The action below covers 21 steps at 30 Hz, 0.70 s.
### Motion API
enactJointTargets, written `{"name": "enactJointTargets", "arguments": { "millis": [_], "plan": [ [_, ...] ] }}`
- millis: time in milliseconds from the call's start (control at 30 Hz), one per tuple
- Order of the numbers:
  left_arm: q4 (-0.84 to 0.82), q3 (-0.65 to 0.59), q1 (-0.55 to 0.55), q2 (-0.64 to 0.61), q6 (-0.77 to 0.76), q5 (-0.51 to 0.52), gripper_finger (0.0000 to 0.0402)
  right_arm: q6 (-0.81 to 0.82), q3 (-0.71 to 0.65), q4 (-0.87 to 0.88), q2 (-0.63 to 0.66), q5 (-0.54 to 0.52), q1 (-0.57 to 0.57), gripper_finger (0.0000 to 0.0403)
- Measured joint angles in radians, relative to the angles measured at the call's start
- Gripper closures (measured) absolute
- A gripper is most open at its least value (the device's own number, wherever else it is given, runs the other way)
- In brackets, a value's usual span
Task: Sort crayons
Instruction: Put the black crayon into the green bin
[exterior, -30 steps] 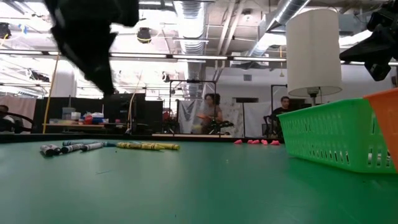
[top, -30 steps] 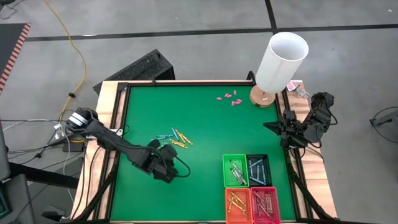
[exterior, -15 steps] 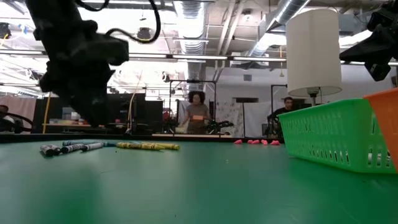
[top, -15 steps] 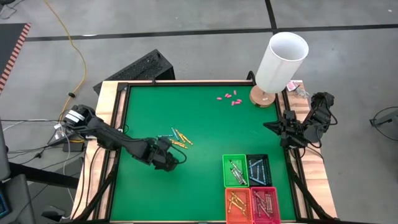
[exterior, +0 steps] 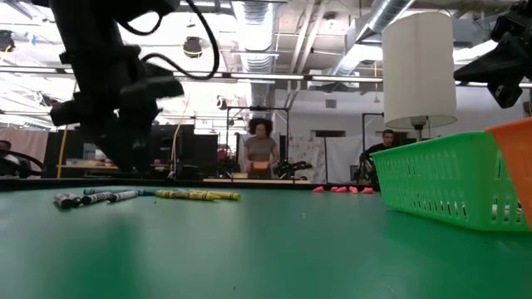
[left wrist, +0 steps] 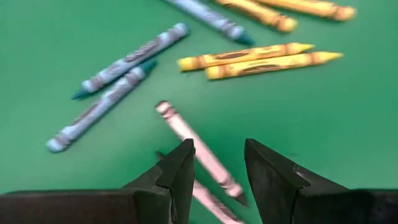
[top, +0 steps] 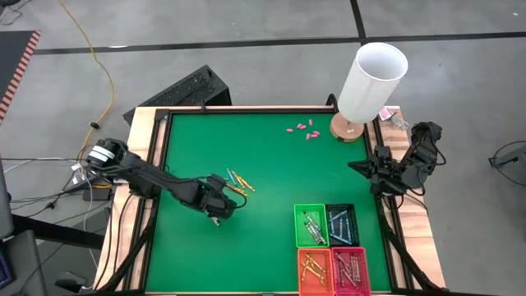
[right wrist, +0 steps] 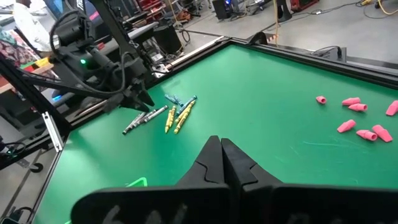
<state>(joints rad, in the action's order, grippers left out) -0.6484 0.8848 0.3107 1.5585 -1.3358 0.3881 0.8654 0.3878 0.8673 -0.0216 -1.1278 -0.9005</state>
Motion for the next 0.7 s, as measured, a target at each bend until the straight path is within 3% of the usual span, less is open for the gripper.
{"name": "enactJointTargets", "arguments": {
  "millis": [700],
  "plan": [
    [0.027,0.002,-0.028,0.113,0.014,-0.076,0.028,0.0,0.0,0.0,0.0,0.001,0.0,0.0403]
  ]
}}
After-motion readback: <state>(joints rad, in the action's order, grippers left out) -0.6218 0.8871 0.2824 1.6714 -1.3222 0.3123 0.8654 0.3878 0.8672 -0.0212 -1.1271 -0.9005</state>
